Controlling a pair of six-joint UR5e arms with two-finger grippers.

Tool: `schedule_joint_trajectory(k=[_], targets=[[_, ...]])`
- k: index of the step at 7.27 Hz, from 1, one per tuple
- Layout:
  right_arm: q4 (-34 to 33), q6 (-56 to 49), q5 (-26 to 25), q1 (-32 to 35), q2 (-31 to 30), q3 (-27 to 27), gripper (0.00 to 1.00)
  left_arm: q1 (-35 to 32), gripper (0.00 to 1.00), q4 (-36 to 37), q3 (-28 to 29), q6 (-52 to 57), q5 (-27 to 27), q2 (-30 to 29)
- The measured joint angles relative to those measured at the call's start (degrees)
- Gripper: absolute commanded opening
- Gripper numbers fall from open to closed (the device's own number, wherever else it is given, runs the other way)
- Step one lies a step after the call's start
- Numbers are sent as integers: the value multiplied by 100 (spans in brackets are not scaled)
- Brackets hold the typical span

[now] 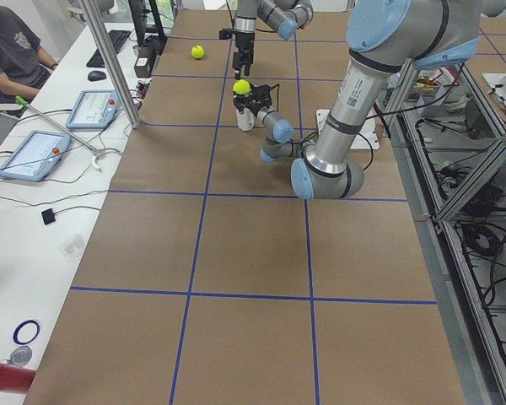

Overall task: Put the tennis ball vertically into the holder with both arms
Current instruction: 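Release the ball into the can with the right gripper, then move the right gripper to the farther tennis ball and grasp it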

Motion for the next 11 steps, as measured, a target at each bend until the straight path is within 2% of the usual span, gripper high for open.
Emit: schedule_joint_trajectory(k=[5, 8, 10, 11], targets=[[1, -11, -1, 32, -248, 194, 99, 0, 88, 0, -2, 0, 0, 5], [7, -253, 85, 557, -726, 345, 99, 0, 88, 0, 0, 0, 0, 8], [-2, -1296, 183, 1244, -1249, 194, 99, 0, 88, -2, -5, -2, 2, 33], [9, -2082, 198, 1679, -1499, -149, 99, 2, 88, -4, -10, -6, 6, 39]])
